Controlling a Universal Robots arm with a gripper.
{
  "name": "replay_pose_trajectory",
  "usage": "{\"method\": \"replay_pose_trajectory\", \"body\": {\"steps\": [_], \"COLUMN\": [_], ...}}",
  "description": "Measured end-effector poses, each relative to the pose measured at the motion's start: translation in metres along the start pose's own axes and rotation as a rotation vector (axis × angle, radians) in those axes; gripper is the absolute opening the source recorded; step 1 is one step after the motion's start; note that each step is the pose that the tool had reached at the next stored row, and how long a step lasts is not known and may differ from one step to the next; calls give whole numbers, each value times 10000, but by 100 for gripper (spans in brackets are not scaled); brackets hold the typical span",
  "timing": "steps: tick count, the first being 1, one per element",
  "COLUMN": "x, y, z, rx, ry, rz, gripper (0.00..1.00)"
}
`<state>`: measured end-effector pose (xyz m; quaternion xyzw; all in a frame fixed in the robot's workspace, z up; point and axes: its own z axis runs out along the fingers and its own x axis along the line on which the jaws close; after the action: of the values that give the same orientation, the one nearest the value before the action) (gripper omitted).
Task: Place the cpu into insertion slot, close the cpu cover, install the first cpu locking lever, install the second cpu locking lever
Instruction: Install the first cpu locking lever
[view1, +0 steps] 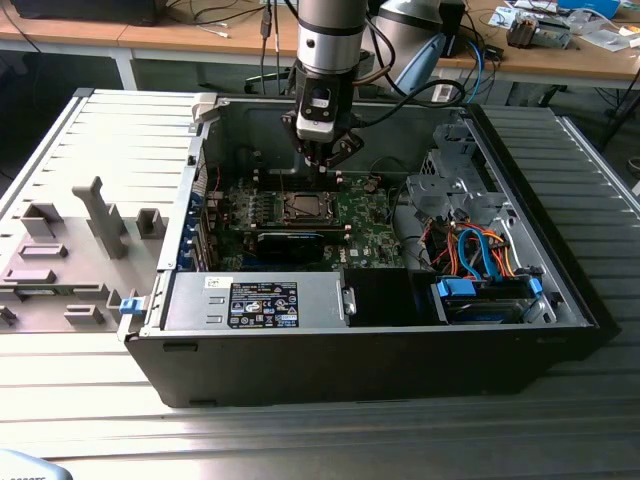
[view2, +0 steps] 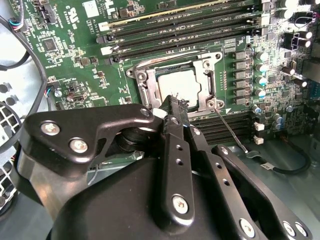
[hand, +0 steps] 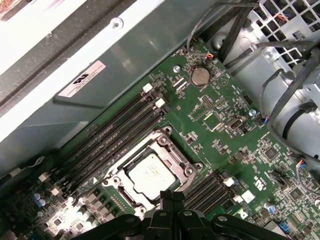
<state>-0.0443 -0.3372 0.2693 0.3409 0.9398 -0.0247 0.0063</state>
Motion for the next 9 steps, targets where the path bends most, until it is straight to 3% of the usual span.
{"method": "replay_pose_trajectory", "body": {"steps": [9], "x": [0], "y": [0], "z": [0], "rx": [-2], "ry": [-7], "rz": [-117], "gripper": [11]}}
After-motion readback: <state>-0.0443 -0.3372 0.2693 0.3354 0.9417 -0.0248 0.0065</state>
